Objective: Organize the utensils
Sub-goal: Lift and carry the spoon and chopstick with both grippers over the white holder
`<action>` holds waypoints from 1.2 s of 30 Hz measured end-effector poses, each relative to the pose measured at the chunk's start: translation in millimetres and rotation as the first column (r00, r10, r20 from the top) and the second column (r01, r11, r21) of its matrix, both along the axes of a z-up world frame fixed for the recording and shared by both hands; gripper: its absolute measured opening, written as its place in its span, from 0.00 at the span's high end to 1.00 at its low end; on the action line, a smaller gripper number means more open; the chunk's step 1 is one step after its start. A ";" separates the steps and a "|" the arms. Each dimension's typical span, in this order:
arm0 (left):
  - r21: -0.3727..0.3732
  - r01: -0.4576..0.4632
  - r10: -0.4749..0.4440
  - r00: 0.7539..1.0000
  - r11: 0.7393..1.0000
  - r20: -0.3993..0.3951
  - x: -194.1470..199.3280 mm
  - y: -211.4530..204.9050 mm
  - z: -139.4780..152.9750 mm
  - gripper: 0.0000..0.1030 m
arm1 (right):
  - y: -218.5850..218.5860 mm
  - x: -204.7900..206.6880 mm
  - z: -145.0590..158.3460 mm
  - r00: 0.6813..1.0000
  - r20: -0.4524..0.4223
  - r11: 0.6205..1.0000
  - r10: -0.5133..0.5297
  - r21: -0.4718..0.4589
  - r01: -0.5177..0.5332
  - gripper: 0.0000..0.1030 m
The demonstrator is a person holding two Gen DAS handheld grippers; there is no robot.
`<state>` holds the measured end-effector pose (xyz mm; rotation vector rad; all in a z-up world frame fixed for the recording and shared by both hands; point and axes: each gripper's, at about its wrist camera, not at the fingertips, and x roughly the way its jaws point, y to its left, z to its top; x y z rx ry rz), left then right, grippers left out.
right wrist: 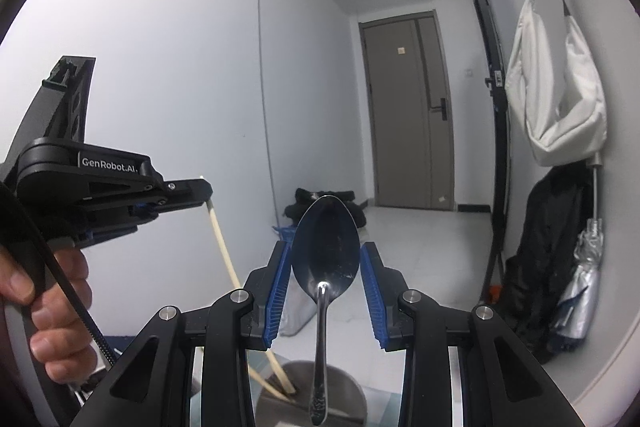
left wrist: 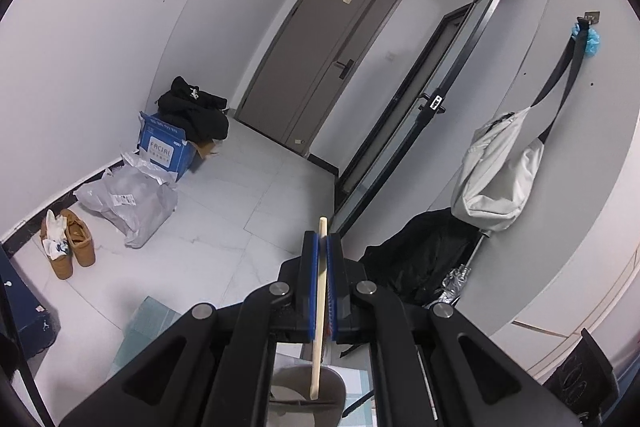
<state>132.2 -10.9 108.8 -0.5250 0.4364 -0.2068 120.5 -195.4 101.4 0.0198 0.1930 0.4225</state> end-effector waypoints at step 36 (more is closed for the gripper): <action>0.148 0.184 -0.175 0.982 0.972 -0.069 11.3 -23.2 -49.4 0.99 | 4.1 32.2 -66.3 0.994 -0.063 0.990 0.095 -0.096 -0.100 0.66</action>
